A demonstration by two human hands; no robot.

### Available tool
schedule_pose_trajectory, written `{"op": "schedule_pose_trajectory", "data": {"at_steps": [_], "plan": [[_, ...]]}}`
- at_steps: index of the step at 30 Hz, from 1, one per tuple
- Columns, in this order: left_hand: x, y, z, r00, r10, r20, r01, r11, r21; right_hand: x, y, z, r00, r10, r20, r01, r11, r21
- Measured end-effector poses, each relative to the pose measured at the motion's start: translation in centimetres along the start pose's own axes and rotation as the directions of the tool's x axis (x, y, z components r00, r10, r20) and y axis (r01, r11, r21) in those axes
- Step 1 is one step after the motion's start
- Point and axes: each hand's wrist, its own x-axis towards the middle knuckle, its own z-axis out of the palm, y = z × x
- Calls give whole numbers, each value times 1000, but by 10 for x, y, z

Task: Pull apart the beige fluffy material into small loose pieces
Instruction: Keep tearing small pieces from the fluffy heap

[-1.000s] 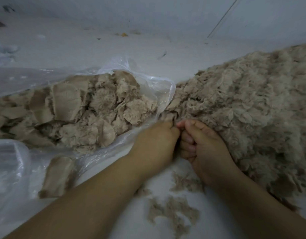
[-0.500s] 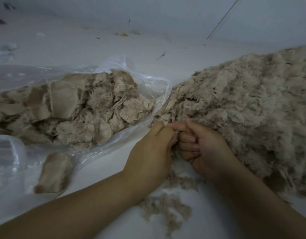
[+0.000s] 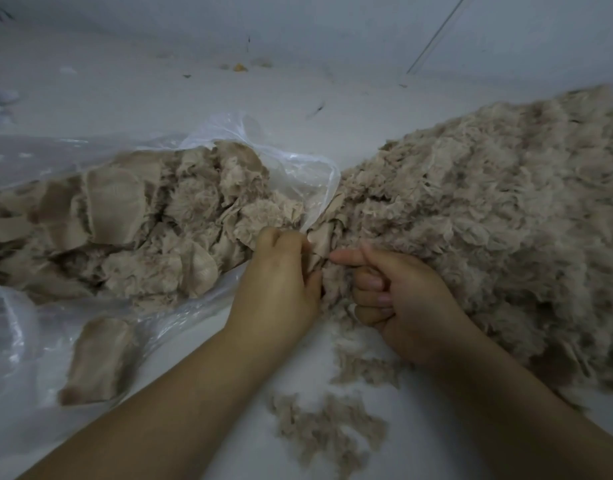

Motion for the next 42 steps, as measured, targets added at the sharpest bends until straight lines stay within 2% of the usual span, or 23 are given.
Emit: {"op": "schedule_pose_trajectory", "data": {"at_steps": [4,6,9,15,20,25,29,32,36,39,42], "plan": [[3,0,1,997,46,56,-51,993,102,-2,0,0,1000,1,25,-1,1000,-22],[2,2,3,997,71,25,-71,997,-28,-3,0,0,999,-13,49,14,1000,-19],[4,6,6,999,33,33,-22,955,-294,-3,1,0,995,-45,87,47,999,-14],[5,9,5,995,27,94,33,815,-578,-2,1,1,995,-45,92,48,998,-36],[7,11,7,998,16,62,25,787,-617,-3,-1,4,993,-13,117,16,999,-27],[5,9,4,986,124,114,-29,793,-609,-6,-2,6,990,-36,136,39,999,-21],[4,11,2,979,141,151,2,723,-690,-5,-3,7,987,-70,148,73,997,-16],[3,9,0,976,142,164,28,664,-747,-4,-1,7,992,-83,99,80,996,29],[3,7,-2,986,109,128,22,673,-739,-4,1,7,996,-92,5,91,992,83],[7,3,-7,998,26,55,24,673,-740,-5,2,8,994,-112,-4,111,991,78],[8,3,-10,1000,13,15,3,644,-765,-4,3,9,992,-122,-27,124,990,72]]}}
